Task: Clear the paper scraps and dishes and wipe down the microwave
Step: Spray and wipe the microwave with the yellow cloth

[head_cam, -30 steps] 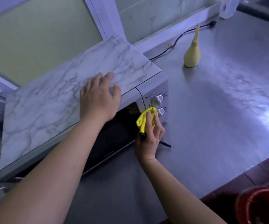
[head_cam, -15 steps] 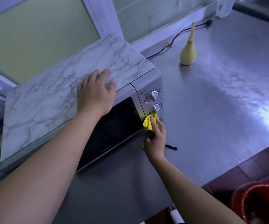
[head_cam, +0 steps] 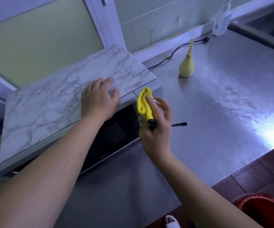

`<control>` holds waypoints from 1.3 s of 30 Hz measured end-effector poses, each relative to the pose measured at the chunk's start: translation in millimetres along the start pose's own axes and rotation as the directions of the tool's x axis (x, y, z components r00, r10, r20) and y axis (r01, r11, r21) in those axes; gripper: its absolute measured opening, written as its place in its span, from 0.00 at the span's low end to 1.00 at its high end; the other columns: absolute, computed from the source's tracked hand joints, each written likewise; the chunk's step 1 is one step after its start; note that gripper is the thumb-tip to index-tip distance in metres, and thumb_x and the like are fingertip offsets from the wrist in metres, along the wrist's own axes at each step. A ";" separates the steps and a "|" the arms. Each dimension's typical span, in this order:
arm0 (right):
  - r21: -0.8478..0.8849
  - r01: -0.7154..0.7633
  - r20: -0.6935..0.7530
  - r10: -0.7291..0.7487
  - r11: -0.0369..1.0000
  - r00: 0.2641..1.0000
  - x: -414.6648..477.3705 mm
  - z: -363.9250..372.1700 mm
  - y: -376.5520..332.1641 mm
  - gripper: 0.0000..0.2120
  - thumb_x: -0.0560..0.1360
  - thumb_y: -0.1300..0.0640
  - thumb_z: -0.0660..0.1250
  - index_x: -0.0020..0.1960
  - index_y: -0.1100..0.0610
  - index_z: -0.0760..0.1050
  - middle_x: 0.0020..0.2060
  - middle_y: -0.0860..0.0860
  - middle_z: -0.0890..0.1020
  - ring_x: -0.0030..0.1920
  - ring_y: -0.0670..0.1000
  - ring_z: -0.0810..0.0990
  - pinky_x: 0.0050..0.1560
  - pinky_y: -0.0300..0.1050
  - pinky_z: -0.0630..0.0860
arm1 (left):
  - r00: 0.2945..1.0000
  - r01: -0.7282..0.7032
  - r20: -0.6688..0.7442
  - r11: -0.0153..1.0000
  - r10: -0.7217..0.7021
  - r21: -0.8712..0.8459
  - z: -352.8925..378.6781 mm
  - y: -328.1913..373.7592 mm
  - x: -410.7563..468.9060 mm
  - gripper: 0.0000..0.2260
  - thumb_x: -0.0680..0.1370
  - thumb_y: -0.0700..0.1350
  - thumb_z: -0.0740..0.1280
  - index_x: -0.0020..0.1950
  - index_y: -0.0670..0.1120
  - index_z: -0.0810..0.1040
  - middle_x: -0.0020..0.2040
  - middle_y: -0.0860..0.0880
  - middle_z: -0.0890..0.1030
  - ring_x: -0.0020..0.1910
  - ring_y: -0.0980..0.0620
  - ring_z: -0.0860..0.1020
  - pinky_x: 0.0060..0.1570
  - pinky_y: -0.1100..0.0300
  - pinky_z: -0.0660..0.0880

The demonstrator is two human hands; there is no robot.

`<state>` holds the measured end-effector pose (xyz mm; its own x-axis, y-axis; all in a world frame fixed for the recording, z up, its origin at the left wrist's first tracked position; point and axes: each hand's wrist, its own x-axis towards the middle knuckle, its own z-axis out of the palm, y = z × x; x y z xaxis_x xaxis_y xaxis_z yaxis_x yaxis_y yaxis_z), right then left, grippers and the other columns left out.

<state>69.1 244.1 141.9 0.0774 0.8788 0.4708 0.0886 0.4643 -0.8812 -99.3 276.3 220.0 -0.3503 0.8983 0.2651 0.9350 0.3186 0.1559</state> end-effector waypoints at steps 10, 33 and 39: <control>-0.317 -0.151 0.055 0.177 0.936 0.983 -63.1 29.1 98.8 0.44 0.63 0.76 0.65 0.77 0.56 0.63 0.73 0.56 0.65 0.73 0.58 0.64 0.73 0.58 0.64 | 1.000 -0.018 -0.017 1.000 0.018 -0.003 4.2 -5.8 2.1 0.21 0.81 0.55 0.56 0.73 0.53 0.71 0.71 0.47 0.72 0.72 0.45 0.66 0.71 0.47 0.60; 0.026 0.099 0.021 -0.100 0.995 0.995 52.7 -22.6 35.0 0.31 0.73 0.71 0.61 0.74 0.54 0.70 0.72 0.49 0.74 0.70 0.55 0.74 0.67 0.56 0.73 | 1.000 0.006 -0.002 1.000 -0.006 -0.008 3.3 -3.6 -0.1 0.21 0.81 0.55 0.57 0.74 0.52 0.70 0.73 0.46 0.71 0.72 0.44 0.66 0.71 0.48 0.60; -0.185 0.212 0.043 -0.207 0.960 0.977 18.1 -7.4 75.3 0.35 0.66 0.80 0.59 0.73 0.66 0.69 0.73 0.59 0.70 0.77 0.60 0.65 0.75 0.60 0.62 | 1.000 0.009 -0.012 1.000 -0.009 -0.006 3.7 -2.6 -0.2 0.21 0.81 0.55 0.58 0.73 0.53 0.71 0.73 0.46 0.71 0.72 0.45 0.66 0.72 0.48 0.59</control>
<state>84.5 294.1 84.4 0.0144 0.7674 0.6410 0.2850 0.6113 -0.7383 -101.5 276.4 216.1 -0.3594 0.8917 0.2752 0.9315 0.3248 0.1639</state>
